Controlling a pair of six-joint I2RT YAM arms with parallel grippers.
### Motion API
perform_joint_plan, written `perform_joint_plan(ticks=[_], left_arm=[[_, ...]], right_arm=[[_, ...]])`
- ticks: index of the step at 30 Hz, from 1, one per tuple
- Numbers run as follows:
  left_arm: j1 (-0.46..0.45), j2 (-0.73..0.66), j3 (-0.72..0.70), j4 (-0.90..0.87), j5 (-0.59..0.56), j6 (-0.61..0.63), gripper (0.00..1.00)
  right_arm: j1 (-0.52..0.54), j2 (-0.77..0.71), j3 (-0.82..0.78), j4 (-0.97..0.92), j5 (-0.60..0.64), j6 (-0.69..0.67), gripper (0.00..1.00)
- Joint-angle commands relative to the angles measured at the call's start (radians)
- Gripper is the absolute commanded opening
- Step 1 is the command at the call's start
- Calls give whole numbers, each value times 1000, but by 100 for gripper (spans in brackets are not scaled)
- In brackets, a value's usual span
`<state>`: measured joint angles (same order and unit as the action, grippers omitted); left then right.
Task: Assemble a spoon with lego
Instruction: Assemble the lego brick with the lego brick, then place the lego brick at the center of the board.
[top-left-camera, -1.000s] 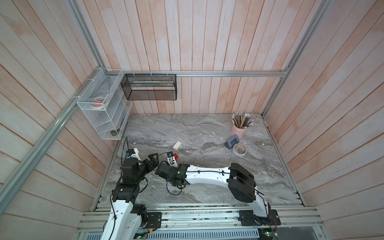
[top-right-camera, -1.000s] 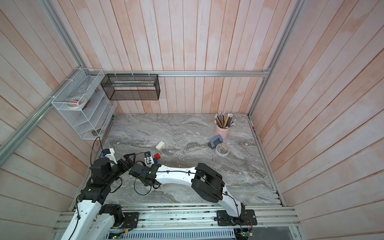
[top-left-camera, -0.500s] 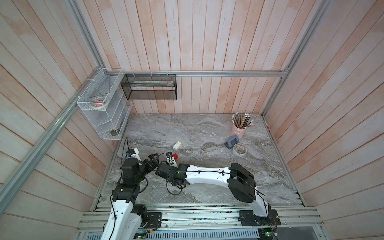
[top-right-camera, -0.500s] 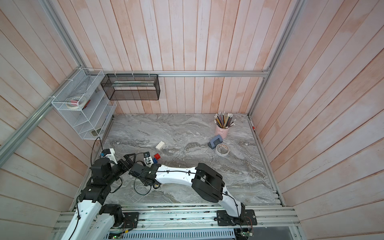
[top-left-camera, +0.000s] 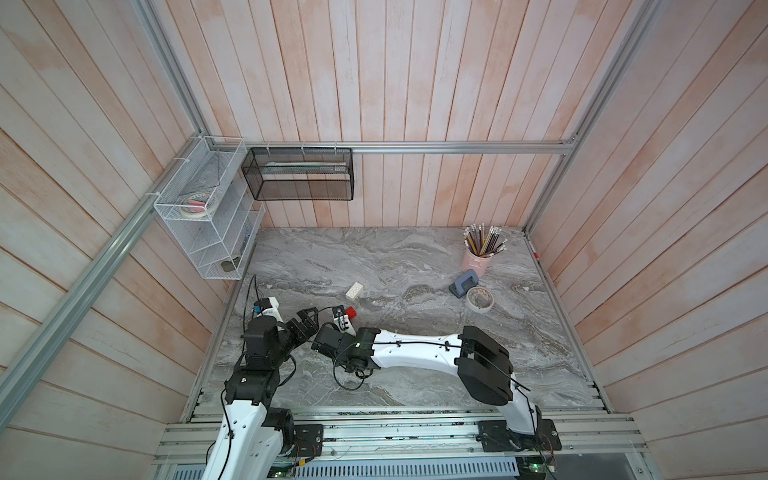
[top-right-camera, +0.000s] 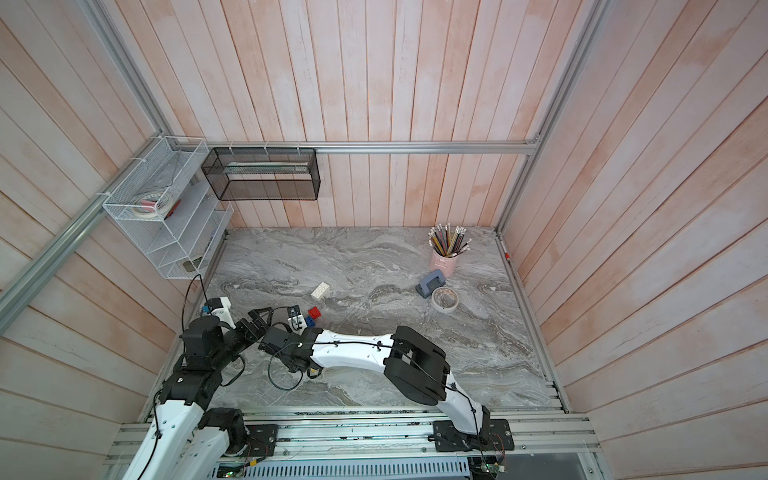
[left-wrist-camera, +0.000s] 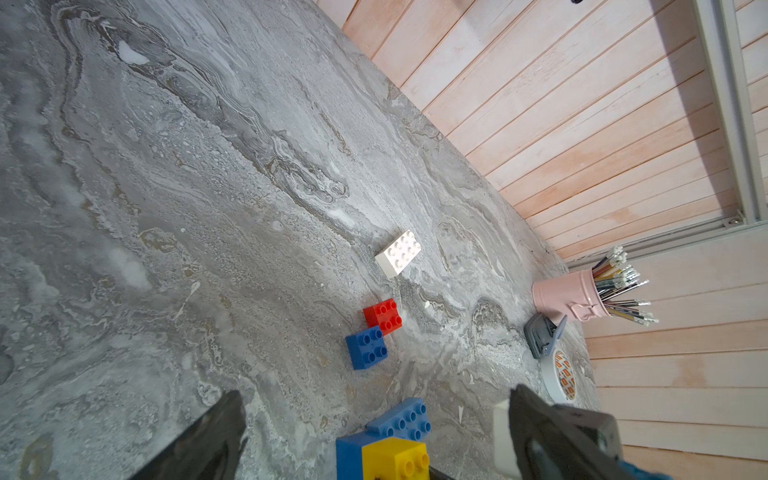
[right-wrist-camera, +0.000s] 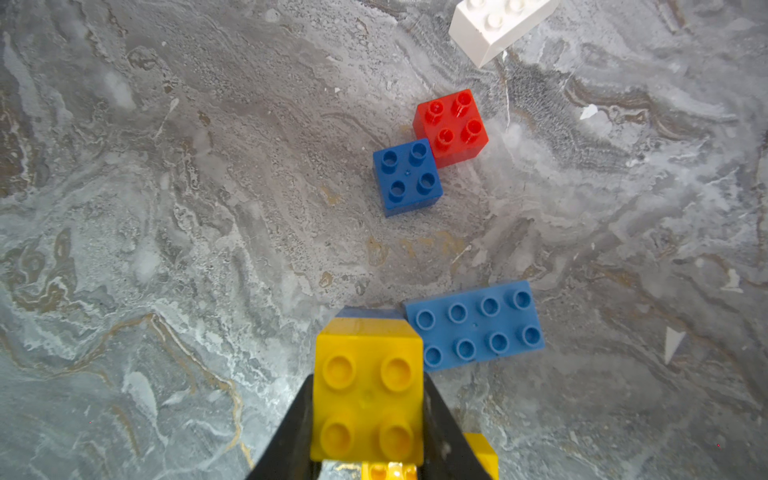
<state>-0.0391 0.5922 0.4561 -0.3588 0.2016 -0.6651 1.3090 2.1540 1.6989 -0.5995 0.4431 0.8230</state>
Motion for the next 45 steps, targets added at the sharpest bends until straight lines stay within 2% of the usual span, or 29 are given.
perform_joint_plan(ticks=[1,4,14,18,22,26,28,31,33,35,42,45], left_arm=[[4,-6,-13,24,10,16,100],[4,-4,-13,26,10,17,100],[4,-5,10,35,27,13,100],[3,-12,27,25,20,16,100],[3,-17,24,38,39,22,100],[-6,-25,-15,115,127,22,100],[-37,-38,-35,151,131,21,100],[-141,-52,-54,189,72,33,100],[-203,-46,-56,194,19,48,100],[-228,-40,-65,208,11,50,100],[-258,-37,-107,233,31,55,100],[-258,-39,-115,224,28,59,100]], right_arm=[[5,88,-68,-141,-158,-16,0],[4,86,-74,-143,-154,-6,0],[2,-80,36,-238,78,79,0],[-16,-129,49,-251,111,99,0],[-52,-197,-22,-243,124,121,0],[-121,-301,-184,-201,117,154,0],[-159,-357,-276,-158,109,169,0],[-212,-411,-383,-89,92,178,0],[-230,-419,-415,-65,101,186,0],[-243,-409,-424,-57,98,190,0],[-277,-378,-478,0,66,205,0],[-280,-366,-492,7,60,214,3]])
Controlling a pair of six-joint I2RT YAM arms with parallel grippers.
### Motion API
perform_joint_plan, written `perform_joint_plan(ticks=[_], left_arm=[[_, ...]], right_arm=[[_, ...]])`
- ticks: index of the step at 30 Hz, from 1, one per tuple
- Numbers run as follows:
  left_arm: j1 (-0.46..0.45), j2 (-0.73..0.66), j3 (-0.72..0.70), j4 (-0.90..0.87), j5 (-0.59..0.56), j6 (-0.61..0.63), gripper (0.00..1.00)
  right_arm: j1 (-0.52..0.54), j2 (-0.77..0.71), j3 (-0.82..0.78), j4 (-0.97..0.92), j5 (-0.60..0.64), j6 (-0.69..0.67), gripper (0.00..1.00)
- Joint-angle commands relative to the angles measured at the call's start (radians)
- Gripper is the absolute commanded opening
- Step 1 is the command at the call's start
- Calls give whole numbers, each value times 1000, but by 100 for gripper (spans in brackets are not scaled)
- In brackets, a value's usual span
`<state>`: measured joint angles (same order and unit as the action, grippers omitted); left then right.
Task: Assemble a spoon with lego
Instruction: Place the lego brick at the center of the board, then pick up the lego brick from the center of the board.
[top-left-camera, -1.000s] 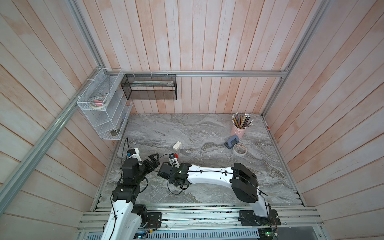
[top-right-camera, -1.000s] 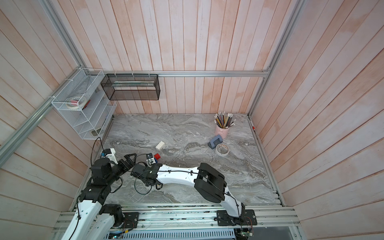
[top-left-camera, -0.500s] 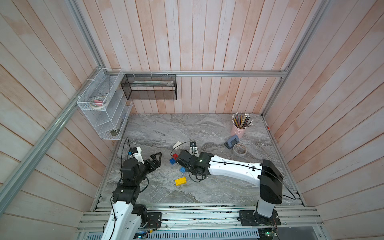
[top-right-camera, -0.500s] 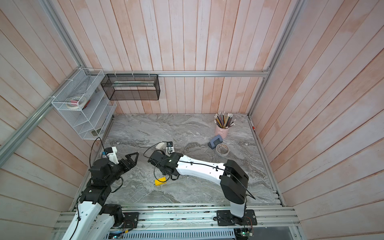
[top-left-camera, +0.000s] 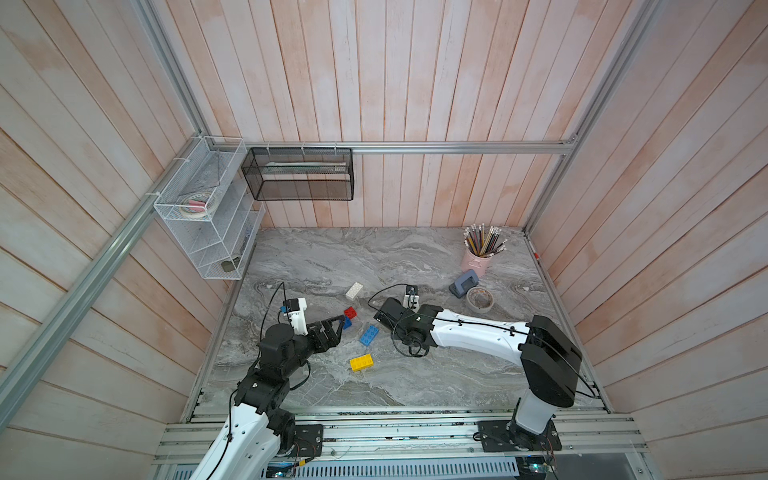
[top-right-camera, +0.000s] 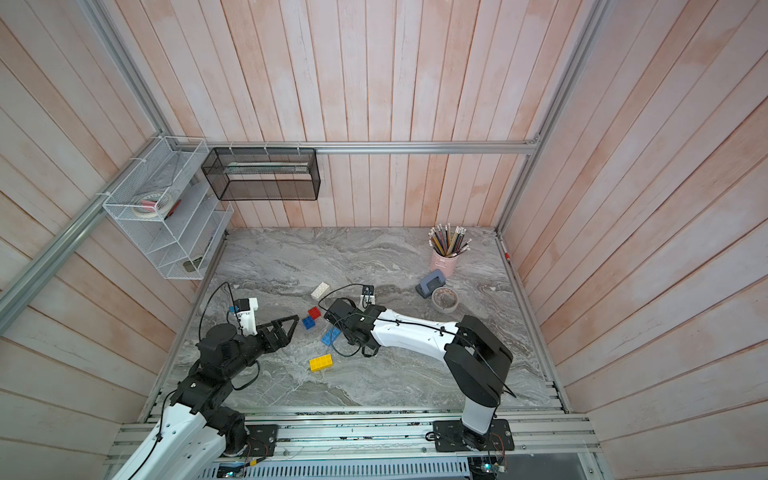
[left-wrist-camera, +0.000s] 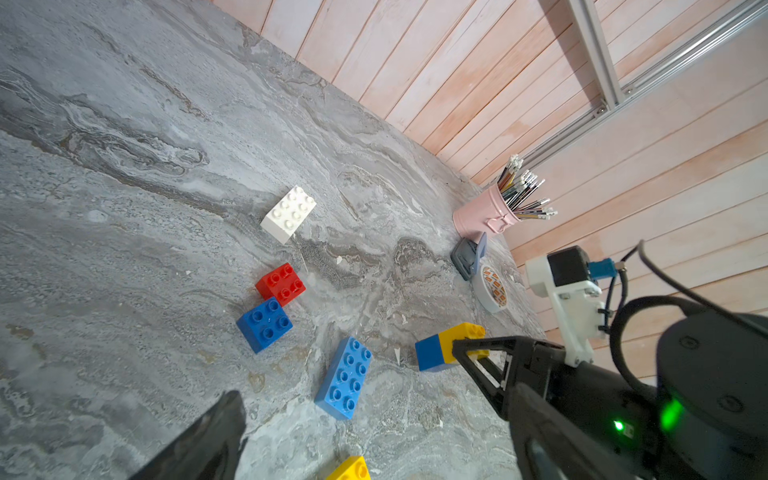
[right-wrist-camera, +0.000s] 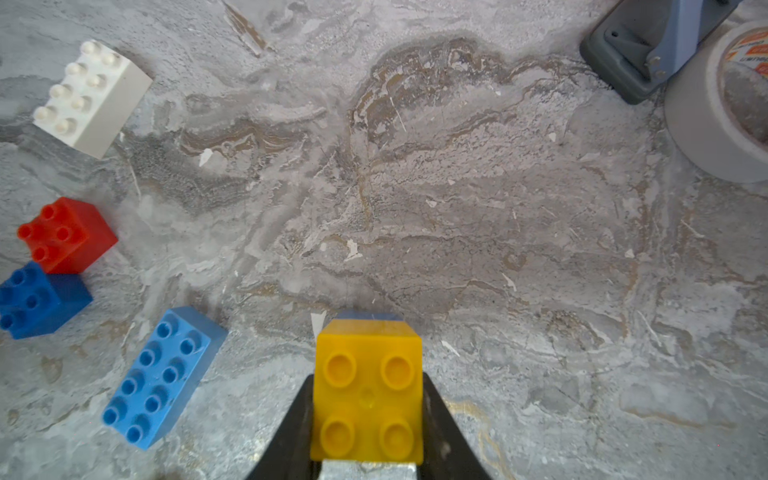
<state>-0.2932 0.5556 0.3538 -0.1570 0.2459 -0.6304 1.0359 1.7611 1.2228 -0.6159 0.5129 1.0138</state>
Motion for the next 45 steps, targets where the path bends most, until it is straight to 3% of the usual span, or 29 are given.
perform_joint_plan(ticks=[1,5,12,22,28,30,37,45], left_arm=[[-4,-3,-17,22,-17,24,100],[-4,-2,-30,27,-15,21,100],[-6,29,-26,3,0,4,100],[-26,61,-4,-76,24,-53,100],[-155,75,11,-193,21,-98,100],[-240,96,27,-249,-58,-134,100],[-463,300,116,-339,-193,-260,100],[-492,592,253,-426,-270,-286,100]], right_arm=[[-7,30,-16,24,-10,25,4],[-7,34,-19,26,-12,31,10],[-4,23,-28,38,-45,23,48],[28,-39,4,13,-11,-11,74],[9,-220,-56,30,-25,-165,86],[-24,-288,-86,32,-32,-221,98],[-184,-485,-245,179,-194,-397,98],[-209,-543,-387,303,-295,-450,98]])
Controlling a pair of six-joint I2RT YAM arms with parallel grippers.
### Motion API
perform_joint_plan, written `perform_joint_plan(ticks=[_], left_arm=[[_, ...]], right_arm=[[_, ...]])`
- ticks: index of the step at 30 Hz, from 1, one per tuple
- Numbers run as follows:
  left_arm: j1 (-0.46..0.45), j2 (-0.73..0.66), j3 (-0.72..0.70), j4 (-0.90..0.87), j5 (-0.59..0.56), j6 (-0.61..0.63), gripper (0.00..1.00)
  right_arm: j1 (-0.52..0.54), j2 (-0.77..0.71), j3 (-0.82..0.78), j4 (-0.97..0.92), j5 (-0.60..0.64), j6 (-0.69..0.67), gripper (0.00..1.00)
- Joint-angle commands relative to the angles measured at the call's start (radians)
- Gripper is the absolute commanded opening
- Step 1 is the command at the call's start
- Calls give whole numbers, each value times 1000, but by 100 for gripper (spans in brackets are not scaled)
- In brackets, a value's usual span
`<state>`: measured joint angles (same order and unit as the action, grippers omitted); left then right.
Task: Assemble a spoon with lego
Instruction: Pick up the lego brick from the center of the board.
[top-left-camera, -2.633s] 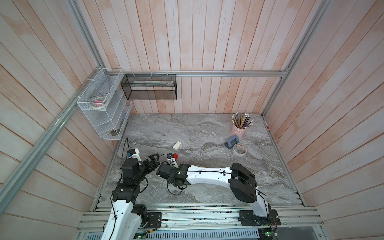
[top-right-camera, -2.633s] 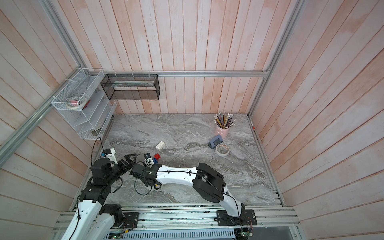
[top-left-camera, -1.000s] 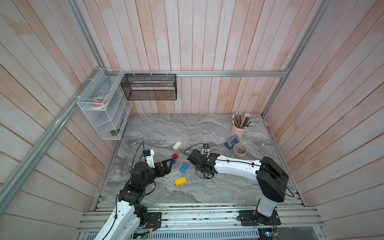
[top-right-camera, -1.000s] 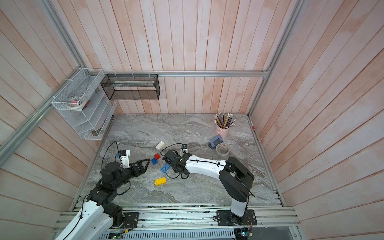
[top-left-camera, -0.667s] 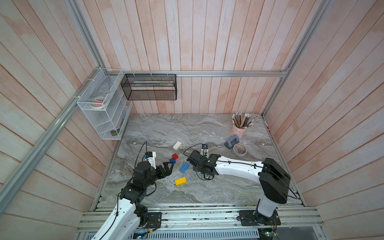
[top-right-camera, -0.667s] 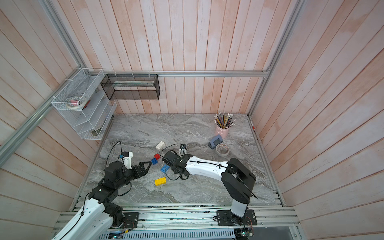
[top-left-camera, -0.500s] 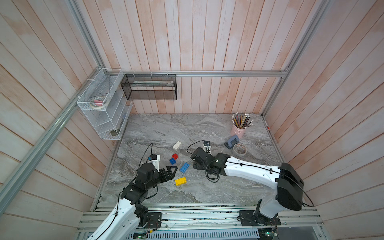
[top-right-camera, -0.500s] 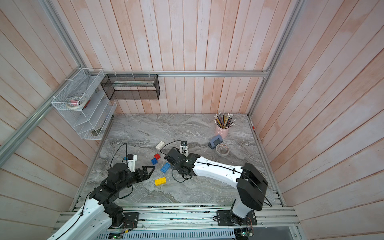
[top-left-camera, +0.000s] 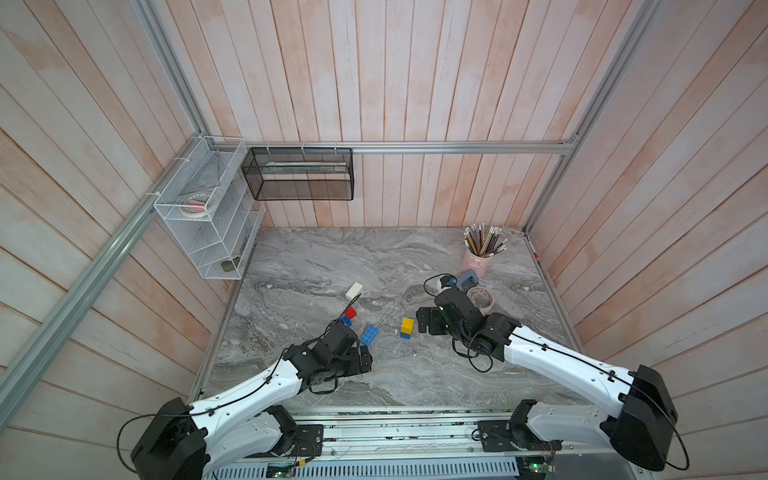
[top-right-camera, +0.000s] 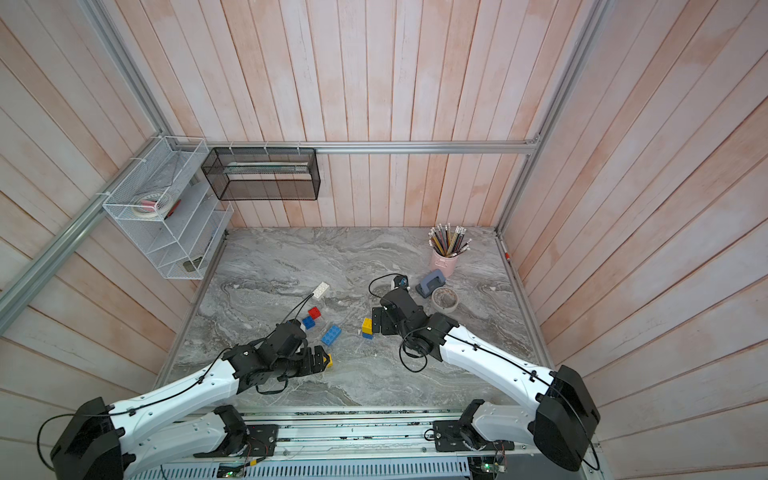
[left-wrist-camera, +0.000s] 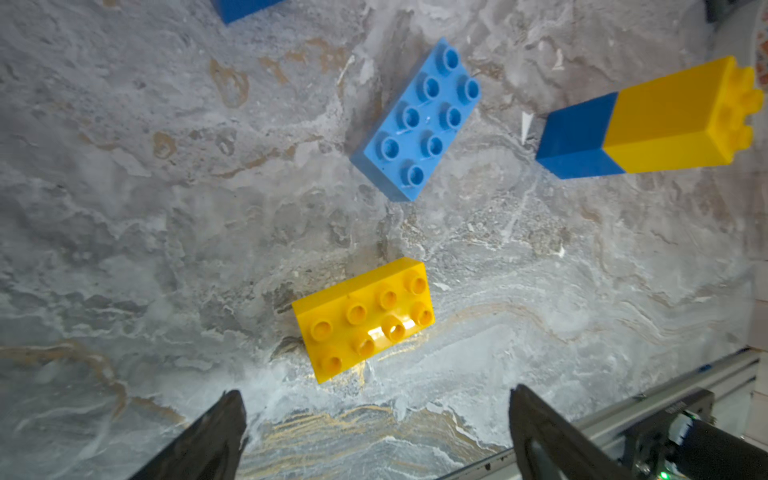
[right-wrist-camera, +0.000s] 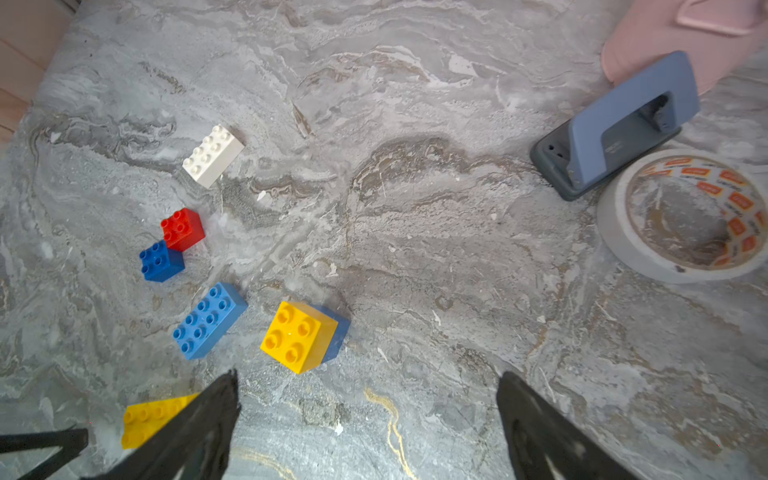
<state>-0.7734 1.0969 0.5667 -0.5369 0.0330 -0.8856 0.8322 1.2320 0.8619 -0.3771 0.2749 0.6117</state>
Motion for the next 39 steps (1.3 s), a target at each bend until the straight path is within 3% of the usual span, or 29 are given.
perform_joint_plan(ticks=[1,5,13,21,36,39], left_arm=[[-16,82,49,-41,-63,-39,100],[-37,188,76,9,-39,-55,100],[-49,354,191,-54,-66,-34,100],[-52,422,224,-108,-92,-21,100],[-53,488,241,-142,-116,21,69],[-53,479,236,-132,-115,42,67]], right_arm=[[-7,-19,-39,77,-66,-53,98],[-18,-41,-81,115,-94,-68,98],[-28,-82,-133,145,-110,-99,98],[-43,-102,-184,177,-132,-125,98],[-56,-111,-234,207,-147,-144,98],[-57,-107,-240,215,-153,-142,98]])
